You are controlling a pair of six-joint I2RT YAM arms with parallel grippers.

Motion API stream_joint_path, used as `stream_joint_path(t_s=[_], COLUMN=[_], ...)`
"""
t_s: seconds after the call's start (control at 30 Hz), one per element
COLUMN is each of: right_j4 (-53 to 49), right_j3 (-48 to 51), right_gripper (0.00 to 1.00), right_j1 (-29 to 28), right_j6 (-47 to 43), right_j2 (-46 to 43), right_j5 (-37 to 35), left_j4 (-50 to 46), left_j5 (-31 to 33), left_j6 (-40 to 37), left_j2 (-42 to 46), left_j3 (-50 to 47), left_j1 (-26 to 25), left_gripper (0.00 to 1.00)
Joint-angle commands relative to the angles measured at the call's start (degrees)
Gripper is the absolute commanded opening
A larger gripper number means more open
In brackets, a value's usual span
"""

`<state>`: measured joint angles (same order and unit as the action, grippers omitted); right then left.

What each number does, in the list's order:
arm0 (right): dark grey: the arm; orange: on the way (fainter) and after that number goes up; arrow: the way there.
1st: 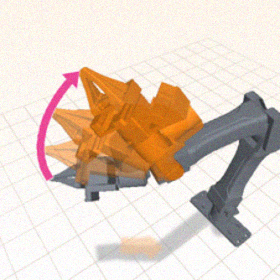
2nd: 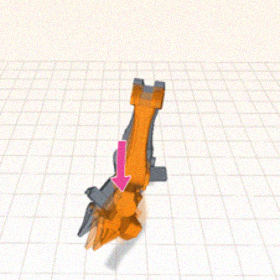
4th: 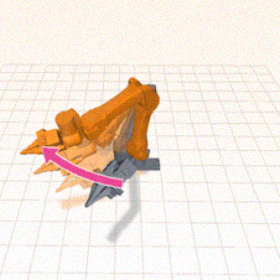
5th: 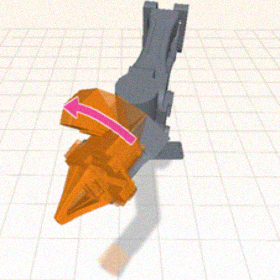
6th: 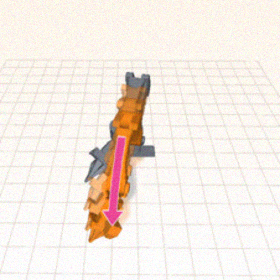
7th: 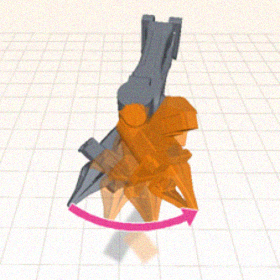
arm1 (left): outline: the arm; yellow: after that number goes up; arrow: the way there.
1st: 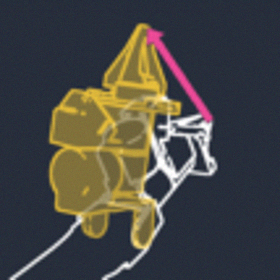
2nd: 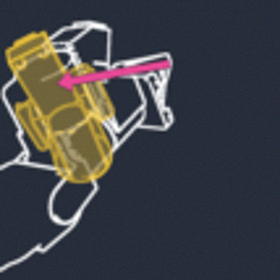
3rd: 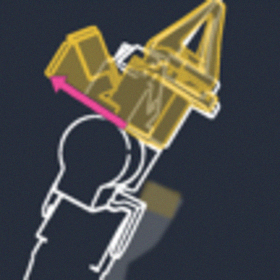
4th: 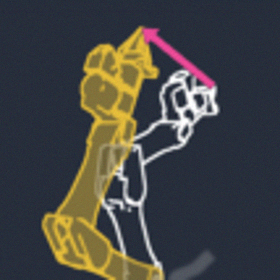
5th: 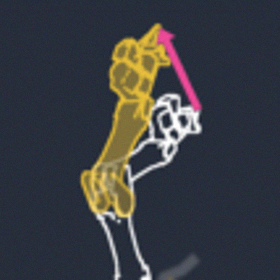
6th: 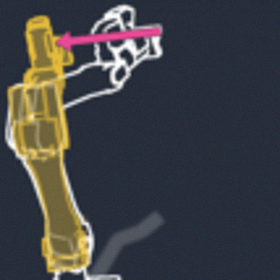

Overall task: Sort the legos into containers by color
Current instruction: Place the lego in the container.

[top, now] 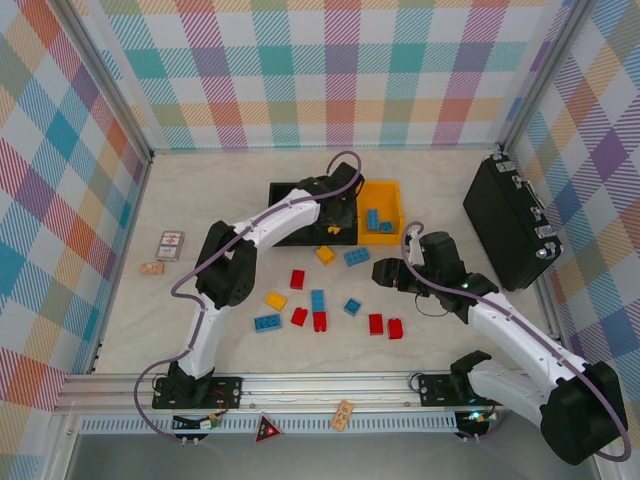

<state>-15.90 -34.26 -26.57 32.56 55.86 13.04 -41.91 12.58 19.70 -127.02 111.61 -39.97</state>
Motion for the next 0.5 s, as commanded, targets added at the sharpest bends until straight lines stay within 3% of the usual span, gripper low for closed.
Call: stream_joint_path(t_s=[0.0, 0.27, 0.47], right_j4=[0.98, 1.87, 2.33], right_j3=[0.55, 0.56, 0.2], right_gripper=[0.62, 0.62, 0.62], right_j1=[0.38, 0.38, 0.38], right_j6=[0.35, 0.49, 0.52], right_j2=[-0.52, 0.39, 1.0], right_j5=[-0.03, 0.23, 0.5], left_j4=[-0.73, 1.33, 3.96], left_j5=[1.23, -0.64, -1.36], left_j6=[-0.01, 0.0, 2.88], left_j2=[0.12, 6.12, 13.62], left_j3=[1.87, -3.51, -13.7], left_j1=[0.24, -0.08, -0.79], left_gripper=[0.56, 0.56, 0.57])
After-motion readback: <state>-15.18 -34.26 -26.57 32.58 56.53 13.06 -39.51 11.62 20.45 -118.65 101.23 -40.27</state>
